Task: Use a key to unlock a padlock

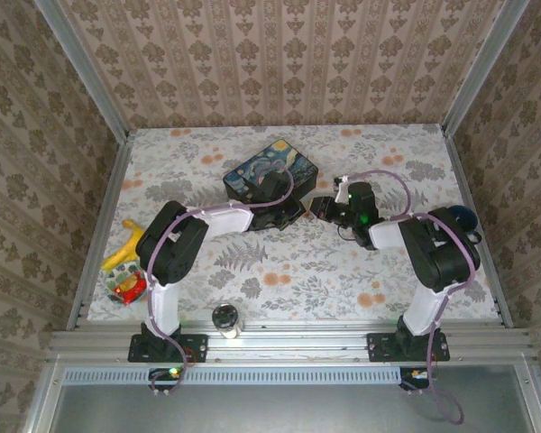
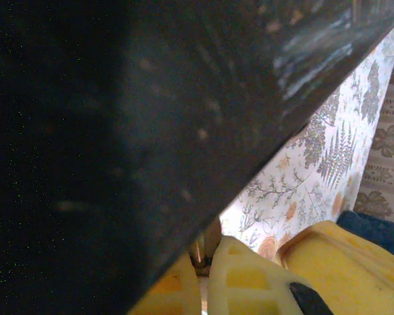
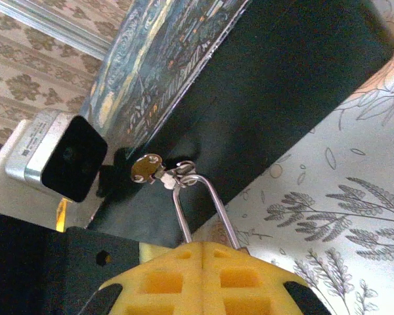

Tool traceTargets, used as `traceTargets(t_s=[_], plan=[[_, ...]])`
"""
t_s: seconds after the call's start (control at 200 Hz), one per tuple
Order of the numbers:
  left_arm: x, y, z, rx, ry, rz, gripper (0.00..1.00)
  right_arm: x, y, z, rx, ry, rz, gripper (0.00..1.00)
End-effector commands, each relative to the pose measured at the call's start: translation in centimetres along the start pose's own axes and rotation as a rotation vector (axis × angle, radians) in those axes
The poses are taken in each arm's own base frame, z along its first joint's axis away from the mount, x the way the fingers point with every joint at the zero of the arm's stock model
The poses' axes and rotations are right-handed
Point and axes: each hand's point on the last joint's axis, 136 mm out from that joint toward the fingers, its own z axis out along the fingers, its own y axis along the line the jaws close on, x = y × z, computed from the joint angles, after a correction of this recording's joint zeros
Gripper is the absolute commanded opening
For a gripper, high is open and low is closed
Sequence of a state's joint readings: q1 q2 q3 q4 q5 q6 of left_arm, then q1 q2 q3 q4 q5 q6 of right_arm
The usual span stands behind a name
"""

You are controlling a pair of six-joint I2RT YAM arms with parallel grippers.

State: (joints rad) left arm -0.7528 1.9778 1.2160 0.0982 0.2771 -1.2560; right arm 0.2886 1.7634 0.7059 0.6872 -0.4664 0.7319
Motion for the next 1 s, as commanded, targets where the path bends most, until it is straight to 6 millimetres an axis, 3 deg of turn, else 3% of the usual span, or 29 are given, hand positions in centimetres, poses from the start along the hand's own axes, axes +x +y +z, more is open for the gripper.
traceTargets(t_s=[0.0, 0.265, 0.425, 0.725, 0.995], plan=[[4.9, 6.6, 0.5, -0.172, 0.196, -0.144, 0.0, -0.5, 0.2, -1.6, 0.076, -0.009, -0.064, 0.09], [4.2, 7.1, -1.8, -0.165, 0.221, -0.098, 0.0, 2.1, -1.0, -5.1, 0.211, 0.09, -0.137, 0.11], [3.6, 7.3, -3.5, -0.178, 0.224, -0.049, 0.0, 3.8, -1.0, -6.0, 0.253, 0.133, -0.177, 0.13], [3.8, 6.9, -4.2, -0.167, 0.255, -0.011, 0.0, 6.9, 1.3, -5.0, 0.317, 0.21, -0.352, 0.18], [3.7, 6.8, -3.9, -0.158, 0.258, -0.019, 0.0, 8.1, 1.5, -3.3, 0.253, 0.222, -0.317, 0.19]])
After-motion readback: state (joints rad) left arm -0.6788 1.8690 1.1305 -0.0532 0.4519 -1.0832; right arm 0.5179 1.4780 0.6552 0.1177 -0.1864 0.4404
